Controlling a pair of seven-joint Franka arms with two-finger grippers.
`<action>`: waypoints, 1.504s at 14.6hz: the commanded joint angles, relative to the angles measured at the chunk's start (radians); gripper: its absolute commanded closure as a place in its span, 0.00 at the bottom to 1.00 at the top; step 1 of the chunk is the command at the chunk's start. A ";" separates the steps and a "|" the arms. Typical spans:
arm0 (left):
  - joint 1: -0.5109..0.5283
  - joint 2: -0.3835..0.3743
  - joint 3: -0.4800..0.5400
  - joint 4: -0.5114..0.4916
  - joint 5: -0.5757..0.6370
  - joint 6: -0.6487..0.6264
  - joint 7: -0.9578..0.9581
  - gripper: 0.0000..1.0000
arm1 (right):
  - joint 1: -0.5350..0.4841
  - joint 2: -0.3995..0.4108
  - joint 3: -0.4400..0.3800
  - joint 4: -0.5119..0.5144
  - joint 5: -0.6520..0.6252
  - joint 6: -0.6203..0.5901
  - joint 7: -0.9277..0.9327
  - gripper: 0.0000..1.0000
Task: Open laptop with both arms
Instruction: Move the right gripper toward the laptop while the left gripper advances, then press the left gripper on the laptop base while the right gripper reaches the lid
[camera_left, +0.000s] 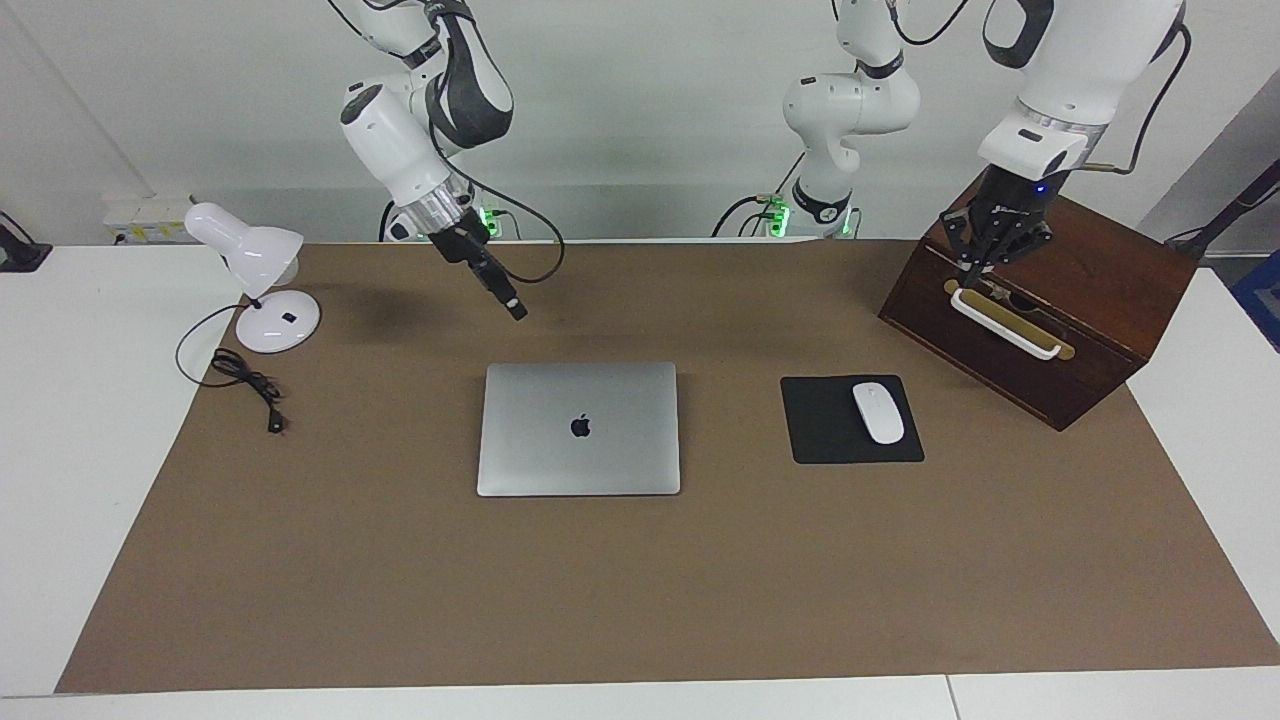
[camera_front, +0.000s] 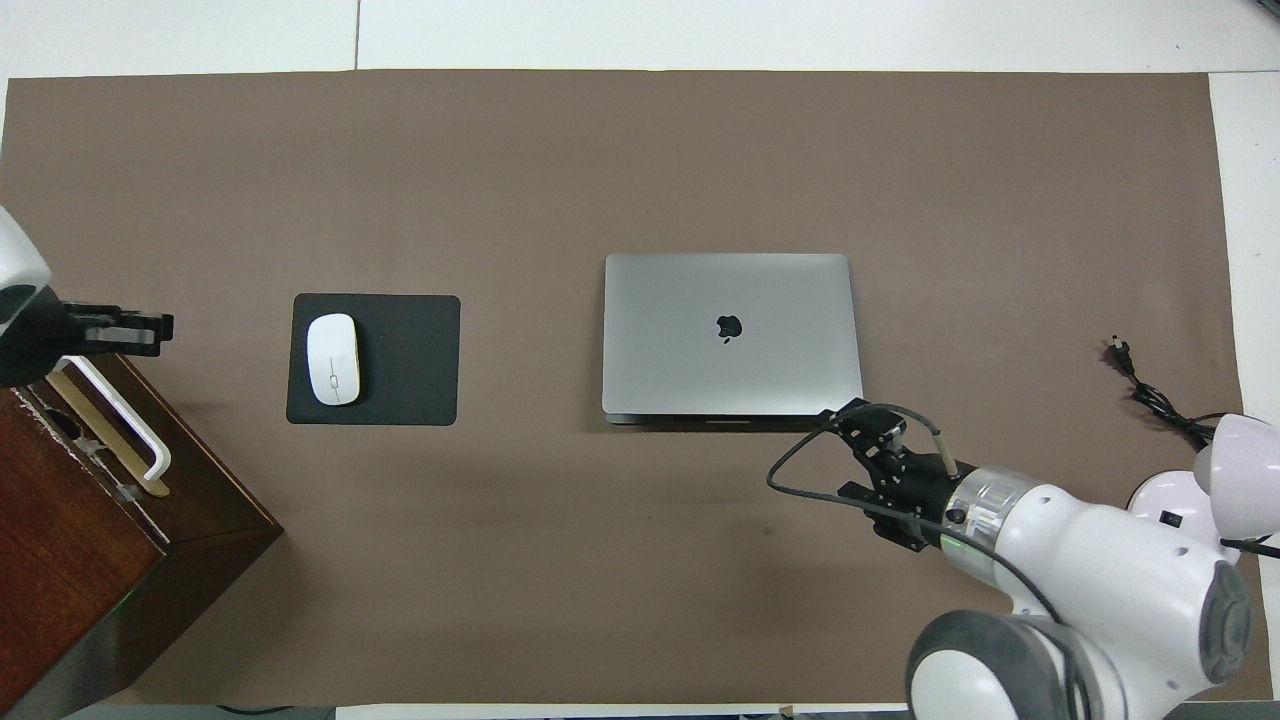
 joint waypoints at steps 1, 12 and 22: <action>-0.056 -0.114 0.009 -0.193 -0.018 0.166 0.016 1.00 | 0.072 0.045 0.007 -0.026 0.076 0.108 0.027 0.00; -0.261 -0.180 0.011 -0.559 -0.018 0.667 0.019 1.00 | 0.185 0.189 0.007 -0.013 0.210 0.288 -0.022 0.00; -0.422 0.006 0.011 -0.748 -0.018 1.215 0.018 1.00 | 0.144 0.246 0.006 0.053 0.213 0.287 -0.085 0.00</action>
